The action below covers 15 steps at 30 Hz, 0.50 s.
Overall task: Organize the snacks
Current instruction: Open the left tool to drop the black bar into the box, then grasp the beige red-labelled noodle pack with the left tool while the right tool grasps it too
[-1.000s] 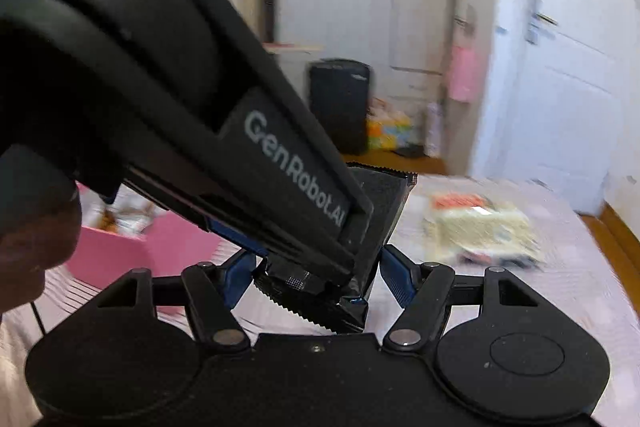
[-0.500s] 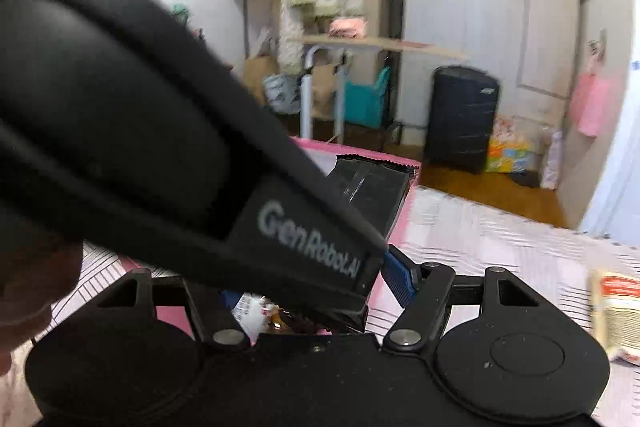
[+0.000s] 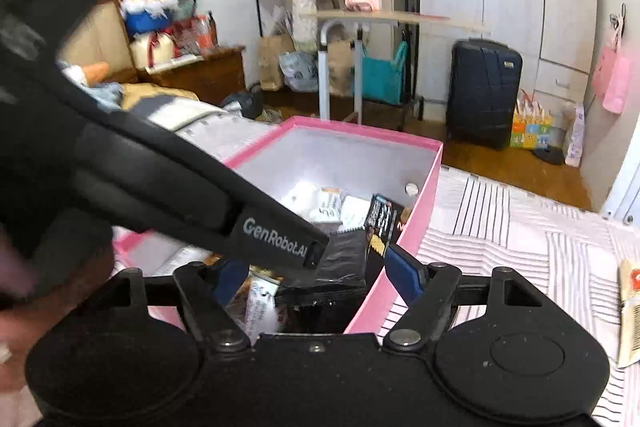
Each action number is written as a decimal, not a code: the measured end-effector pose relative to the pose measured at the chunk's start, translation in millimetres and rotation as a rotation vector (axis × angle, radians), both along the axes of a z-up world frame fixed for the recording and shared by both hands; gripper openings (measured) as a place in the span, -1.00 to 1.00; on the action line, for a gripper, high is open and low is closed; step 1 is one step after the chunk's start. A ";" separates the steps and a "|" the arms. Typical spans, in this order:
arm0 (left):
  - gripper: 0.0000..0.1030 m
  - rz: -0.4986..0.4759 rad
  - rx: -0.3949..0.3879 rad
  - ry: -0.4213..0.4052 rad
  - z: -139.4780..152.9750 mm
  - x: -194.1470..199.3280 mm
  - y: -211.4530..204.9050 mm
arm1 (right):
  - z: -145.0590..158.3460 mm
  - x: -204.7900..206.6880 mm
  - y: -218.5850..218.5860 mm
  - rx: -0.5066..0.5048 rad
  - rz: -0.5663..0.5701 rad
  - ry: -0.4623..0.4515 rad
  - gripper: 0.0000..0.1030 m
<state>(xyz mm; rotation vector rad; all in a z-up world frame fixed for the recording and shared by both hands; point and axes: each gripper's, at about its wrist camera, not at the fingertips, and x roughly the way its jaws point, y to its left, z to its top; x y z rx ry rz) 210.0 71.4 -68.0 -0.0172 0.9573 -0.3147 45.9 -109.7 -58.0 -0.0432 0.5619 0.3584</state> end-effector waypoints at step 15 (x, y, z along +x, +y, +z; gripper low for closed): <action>-0.23 -0.228 -0.003 -0.127 44.7 -22.6 -104.4 | 23.5 -83.7 -158.4 -0.034 -0.264 -0.017 0.55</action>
